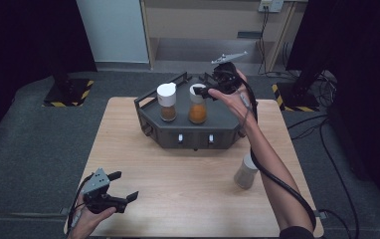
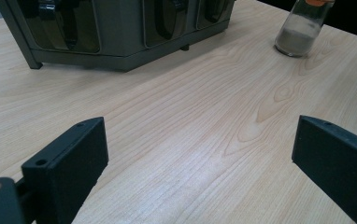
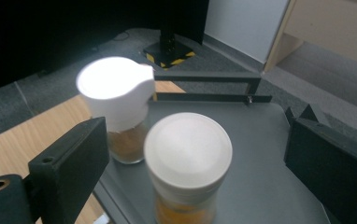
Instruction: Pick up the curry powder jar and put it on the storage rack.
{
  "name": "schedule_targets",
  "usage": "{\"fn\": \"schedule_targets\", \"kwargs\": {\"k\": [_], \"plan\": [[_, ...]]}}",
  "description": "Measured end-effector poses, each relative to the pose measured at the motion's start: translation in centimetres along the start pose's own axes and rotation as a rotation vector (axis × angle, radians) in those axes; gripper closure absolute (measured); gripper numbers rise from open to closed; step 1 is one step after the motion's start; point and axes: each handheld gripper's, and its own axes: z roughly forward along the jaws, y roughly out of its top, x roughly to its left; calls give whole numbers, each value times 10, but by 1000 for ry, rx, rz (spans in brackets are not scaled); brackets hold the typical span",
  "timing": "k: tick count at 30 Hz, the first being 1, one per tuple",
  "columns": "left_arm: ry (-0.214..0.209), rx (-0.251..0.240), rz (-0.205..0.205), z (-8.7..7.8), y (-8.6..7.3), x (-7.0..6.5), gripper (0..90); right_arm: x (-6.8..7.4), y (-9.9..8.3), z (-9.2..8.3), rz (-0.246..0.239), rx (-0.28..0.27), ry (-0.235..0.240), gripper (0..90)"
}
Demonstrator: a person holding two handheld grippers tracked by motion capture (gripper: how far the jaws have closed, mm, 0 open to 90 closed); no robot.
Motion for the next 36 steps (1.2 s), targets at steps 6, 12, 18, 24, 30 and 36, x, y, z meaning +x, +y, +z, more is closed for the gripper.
{"fn": "schedule_targets", "kwargs": {"k": [6, 12, 18, 24, 30, 36], "plan": [[0, 1, 0, 0, 0, 0, 29, 3, 3, -16, -24, -21, 39, 56], [0, 1, 0, 0, 0, 0, 29, 6, 2, -33, -41, -49, 55, 54], [2, 2, -2, 0, 0, 0, 30, 3, -1, -48, -46, -80, 77, 53], [3, 1, -3, 0, 0, 0, 30, 5, -5, -61, -68, -91, 72, 55], [2, 0, -4, 0, 0, 0, 30, 9, -15, -73, -84, -108, 82, 54], [0, 0, -5, 1, 0, 0, 30, 15, -32, -90, -105, -128, 94, 56]]}}
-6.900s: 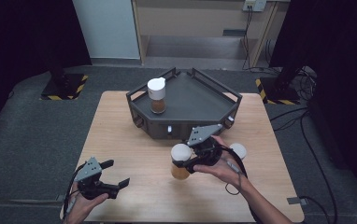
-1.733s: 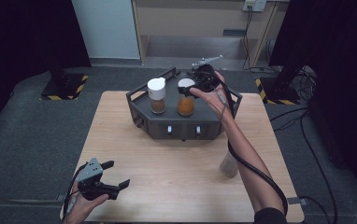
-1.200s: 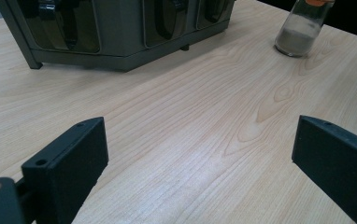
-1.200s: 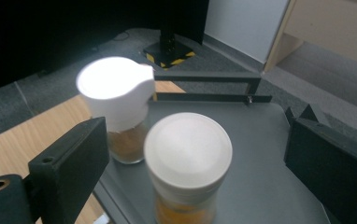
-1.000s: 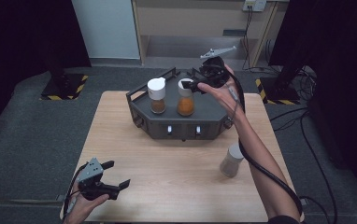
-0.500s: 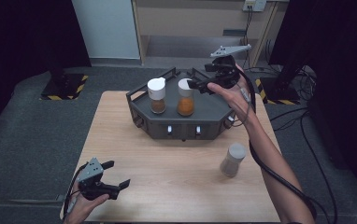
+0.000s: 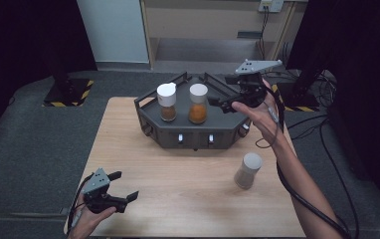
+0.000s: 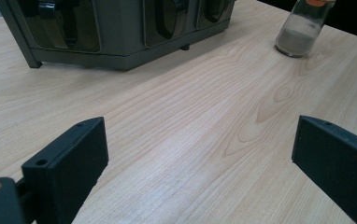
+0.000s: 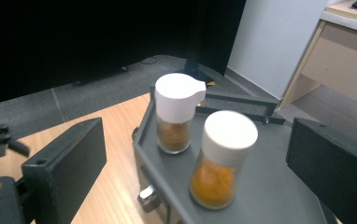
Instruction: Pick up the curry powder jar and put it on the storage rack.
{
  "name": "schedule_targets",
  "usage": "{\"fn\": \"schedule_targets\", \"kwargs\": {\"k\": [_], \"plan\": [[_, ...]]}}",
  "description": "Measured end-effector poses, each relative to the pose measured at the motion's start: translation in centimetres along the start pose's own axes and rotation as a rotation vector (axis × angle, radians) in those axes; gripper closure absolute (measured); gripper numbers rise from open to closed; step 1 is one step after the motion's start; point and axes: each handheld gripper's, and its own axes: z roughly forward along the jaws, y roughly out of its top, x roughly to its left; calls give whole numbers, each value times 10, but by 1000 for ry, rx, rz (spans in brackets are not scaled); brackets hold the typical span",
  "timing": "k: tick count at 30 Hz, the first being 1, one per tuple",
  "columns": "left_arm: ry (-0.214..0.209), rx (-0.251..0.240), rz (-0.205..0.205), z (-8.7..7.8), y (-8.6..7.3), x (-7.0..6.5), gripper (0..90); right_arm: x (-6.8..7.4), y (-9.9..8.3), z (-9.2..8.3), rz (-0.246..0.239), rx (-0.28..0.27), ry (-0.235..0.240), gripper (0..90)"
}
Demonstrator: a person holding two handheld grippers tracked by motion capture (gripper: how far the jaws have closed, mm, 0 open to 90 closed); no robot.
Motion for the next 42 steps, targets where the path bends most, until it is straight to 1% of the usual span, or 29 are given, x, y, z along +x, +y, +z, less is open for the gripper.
{"fn": "schedule_targets", "kwargs": {"k": [5, 9, 13, 18, 19, 20, 23, 25, 30, 32, 35, 36, 38, 40, 42], "plan": [[0, 2, 2, 0, 1, -1, 30, 5, -9, -13, 1, -15, 7, 56], [-5, 2, 2, 1, 0, 0, 29, 11, -22, -24, 2, -31, 7, 57], [-5, 2, 1, 0, 0, 0, 29, 18, -34, -35, 2, -36, 4, 57], [-5, 2, 0, 1, 0, 0, 29, 28, -56, -52, 15, -58, -3, 56], [-6, 4, 0, 1, 0, 0, 29, 31, -63, -58, 18, -57, -2, 52], [-6, 4, 0, 1, 0, 0, 29, 31, -63, -58, 18, -57, -2, 52], [-5, 5, 2, 1, 1, -1, 29, 38, -78, -68, 21, -57, -1, 52], [-4, 5, 1, 1, 1, -1, 29, 40, -84, -71, 24, -56, 2, 51], [-3, 4, -1, 1, 0, 0, 29, 50, -96, -79, 17, -45, -10, 47], [-3, 1, -2, 0, 0, 0, 29, 56, -105, -84, 22, -50, -16, 47], [-3, 1, -1, 0, 0, 0, 29, 66, -113, -91, 7, -46, -48, 46], [-3, 0, 0, 0, 0, 0, 29, 68, -115, -93, 7, -48, -52, 46], [-3, 1, 0, 0, 0, 0, 29, 71, -121, -97, 12, -50, -61, 46], [-2, 2, 1, 0, 0, -1, 29, 73, -127, -100, 28, -54, -59, 45], [-2, 0, 2, 0, 0, -1, 29, 77, -133, -103, 27, -48, -70, 42]]}}
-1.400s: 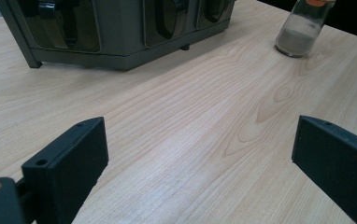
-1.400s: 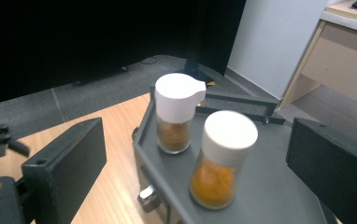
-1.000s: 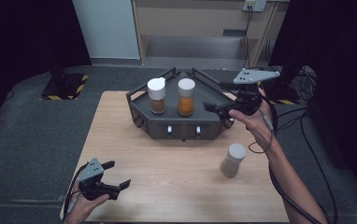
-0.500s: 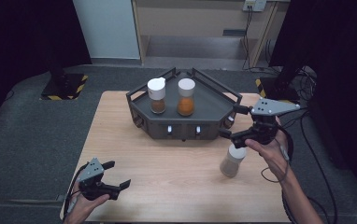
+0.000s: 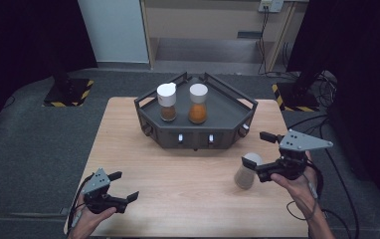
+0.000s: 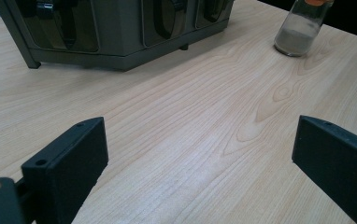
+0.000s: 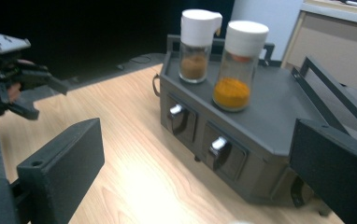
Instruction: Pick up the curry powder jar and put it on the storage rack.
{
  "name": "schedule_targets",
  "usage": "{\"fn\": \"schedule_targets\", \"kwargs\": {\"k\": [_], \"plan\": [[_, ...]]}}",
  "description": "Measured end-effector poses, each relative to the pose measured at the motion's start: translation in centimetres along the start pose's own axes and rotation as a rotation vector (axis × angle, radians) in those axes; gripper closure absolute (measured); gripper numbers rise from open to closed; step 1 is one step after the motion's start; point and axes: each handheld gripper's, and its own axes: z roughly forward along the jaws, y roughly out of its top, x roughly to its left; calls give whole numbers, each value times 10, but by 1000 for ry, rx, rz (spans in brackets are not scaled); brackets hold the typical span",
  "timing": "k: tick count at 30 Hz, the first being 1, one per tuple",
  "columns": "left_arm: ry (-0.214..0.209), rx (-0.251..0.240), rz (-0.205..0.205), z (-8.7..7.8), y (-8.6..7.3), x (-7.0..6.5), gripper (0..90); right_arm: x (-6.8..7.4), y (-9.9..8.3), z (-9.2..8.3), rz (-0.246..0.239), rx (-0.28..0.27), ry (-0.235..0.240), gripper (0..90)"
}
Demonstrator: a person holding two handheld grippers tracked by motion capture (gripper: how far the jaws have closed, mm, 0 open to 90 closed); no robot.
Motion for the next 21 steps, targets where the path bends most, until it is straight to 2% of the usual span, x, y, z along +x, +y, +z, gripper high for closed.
{"fn": "schedule_targets", "kwargs": {"k": [5, 11, 21], "plan": [[0, -1, -1, 0, 0, 0, 29, 8, -12, -7, 5, 27, -16, 38], [-1, 0, 0, 0, 0, 0, 29, 15, -30, -18, 39, 20, -27, 38], [4, 1, 2, 0, 0, 0, 29, 28, -58, -31, 80, 48, -62, 37]]}}
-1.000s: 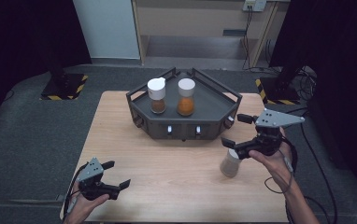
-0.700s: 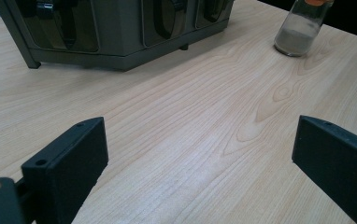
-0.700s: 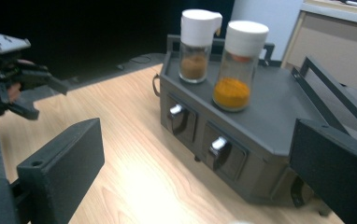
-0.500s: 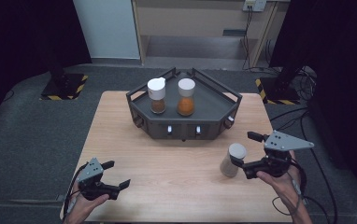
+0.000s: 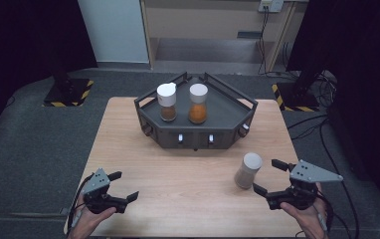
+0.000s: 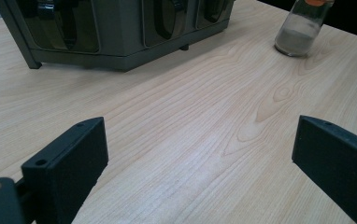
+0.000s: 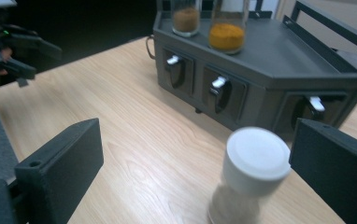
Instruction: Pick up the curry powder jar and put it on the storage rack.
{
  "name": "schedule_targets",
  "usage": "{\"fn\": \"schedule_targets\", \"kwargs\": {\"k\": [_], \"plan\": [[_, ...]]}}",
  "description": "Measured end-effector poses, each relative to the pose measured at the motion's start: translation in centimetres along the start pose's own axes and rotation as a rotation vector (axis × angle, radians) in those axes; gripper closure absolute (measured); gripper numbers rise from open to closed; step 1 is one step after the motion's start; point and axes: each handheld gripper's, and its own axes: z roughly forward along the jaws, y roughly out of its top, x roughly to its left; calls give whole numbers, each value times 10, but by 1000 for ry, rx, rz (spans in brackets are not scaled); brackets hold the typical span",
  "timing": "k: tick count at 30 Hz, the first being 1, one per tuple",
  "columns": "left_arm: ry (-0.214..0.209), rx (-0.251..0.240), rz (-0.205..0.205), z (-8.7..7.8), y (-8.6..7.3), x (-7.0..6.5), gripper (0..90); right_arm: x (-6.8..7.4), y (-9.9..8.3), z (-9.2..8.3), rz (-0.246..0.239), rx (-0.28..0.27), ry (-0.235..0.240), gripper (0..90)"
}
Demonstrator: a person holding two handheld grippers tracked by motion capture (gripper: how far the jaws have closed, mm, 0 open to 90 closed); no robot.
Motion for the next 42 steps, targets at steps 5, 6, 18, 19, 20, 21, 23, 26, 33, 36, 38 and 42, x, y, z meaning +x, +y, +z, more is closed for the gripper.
{"fn": "schedule_targets", "kwargs": {"k": [5, 6, 18, 19, 20, 21, 23, 26, 33, 36, 38, 42], "plan": [[1, 0, 1, 0, 0, 0, 28, 0, -14, -3, 31, 4, -8, 37], [2, 1, 1, 0, 0, 0, 29, 0, -16, -2, 37, 7, -7, 37], [4, -2, -2, -1, 0, 0, 29, -3, -37, 3, 66, 30, -24, 39], [4, -3, -3, -1, 0, 0, 29, -4, -38, 4, 67, 34, -24, 40], [4, -3, -3, -1, 0, 0, 29, -5, -39, 5, 67, 37, -25, 43], [5, -3, -3, -1, 0, 0, 29, -5, -40, 5, 68, 43, -27, 43], [5, -5, -5, -2, 0, 0, 29, -7, -42, 7, 72, 50, -26, 45], [5, -6, -8, -2, -1, 0, 29, -9, -46, 9, 76, 55, -25, 46], [3, -6, -5, -1, -1, 0, 29, -11, -52, 11, 77, 57, -18, 53], [1, -6, -7, -1, -1, 1, 29, -13, -52, 14, 74, 69, -5, 53], [0, -9, -10, -1, -1, 1, 29, -14, -52, 16, 70, 73, -1, 54], [-1, -12, -14, -2, -2, 2, 29, -15, -53, 17, 66, 80, 1, 54]]}}
